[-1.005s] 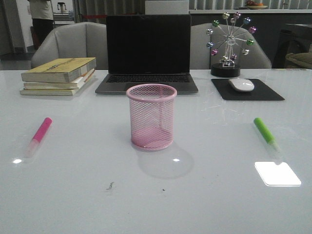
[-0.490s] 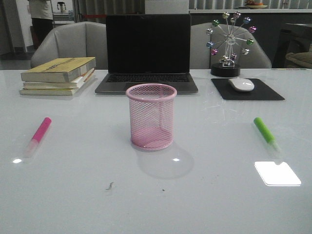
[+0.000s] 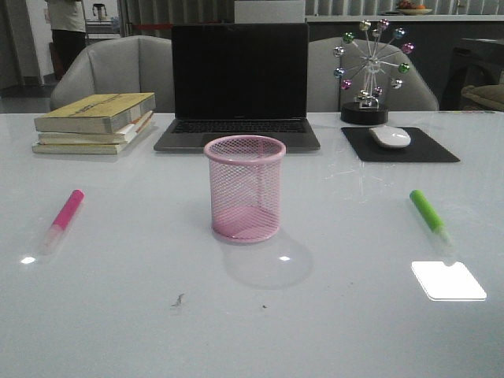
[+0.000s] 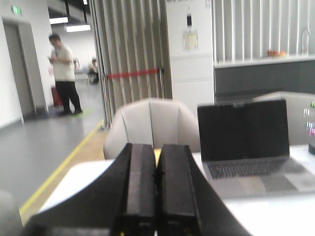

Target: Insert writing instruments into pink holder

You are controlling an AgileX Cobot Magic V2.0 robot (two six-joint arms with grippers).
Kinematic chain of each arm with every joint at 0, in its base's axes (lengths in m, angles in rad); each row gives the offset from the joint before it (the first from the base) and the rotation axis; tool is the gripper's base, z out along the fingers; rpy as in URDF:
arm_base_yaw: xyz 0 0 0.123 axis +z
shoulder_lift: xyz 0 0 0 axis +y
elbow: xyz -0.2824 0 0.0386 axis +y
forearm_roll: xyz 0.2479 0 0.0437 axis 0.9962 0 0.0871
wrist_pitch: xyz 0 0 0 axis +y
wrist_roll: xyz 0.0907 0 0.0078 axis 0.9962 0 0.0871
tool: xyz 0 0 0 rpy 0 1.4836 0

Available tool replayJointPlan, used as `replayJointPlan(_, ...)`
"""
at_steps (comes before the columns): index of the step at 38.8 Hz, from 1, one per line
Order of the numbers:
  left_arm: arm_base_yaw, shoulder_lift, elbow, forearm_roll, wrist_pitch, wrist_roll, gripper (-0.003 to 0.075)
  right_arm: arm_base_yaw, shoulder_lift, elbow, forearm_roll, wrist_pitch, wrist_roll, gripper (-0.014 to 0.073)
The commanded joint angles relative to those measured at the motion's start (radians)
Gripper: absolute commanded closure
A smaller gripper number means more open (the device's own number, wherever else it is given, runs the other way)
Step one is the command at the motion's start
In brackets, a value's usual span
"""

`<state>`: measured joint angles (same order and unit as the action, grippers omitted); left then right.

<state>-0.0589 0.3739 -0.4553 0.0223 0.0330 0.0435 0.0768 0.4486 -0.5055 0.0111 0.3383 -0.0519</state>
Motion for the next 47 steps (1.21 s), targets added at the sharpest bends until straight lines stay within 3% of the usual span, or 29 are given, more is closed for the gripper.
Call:
replayJointPlan(1, -0.001, 0.111, -0.039, -0.022, -0.057, -0.01, 0.0616, -0.002, 0.105, -0.04, -0.002, -0.138, -0.008, 0.0564)
replayJointPlan(4, -0.001, 0.173, -0.039, -0.022, -0.058, -0.01, 0.0606, -0.002, 0.172, -0.04, -0.002, -0.169, -0.008, 0.0548)
replayJointPlan(7, -0.001, 0.209, -0.039, -0.022, -0.058, -0.01, 0.0539, -0.002, 0.223, -0.04, -0.002, -0.177, -0.008, 0.0475)
replayJointPlan(12, -0.001, 0.237, -0.039, -0.022, -0.058, -0.01, 0.03, -0.002, 0.285, -0.04, -0.002, -0.182, -0.008, 0.018)
replayJointPlan(15, -0.001, 0.241, -0.039, -0.022, -0.075, -0.01, 0.0251, -0.002, 0.302, -0.04, -0.002, -0.198, -0.008, 0.0086)
replayJointPlan(23, -0.001, 0.242, -0.035, -0.022, -0.088, -0.01, 0.0314, 0.0, 0.377, -0.062, 0.044, -0.196, -0.007, 0.0098)
replayJointPlan(29, -0.001, 0.242, -0.035, -0.029, -0.092, -0.01, 0.038, 0.001, 0.516, -0.226, 0.144, 0.021, -0.007, 0.0133)
replayJointPlan(47, -0.001, 0.242, -0.035, -0.029, -0.061, -0.01, 0.0377, 0.001, 1.089, -0.783, 0.144, 0.457, -0.002, 0.0133)
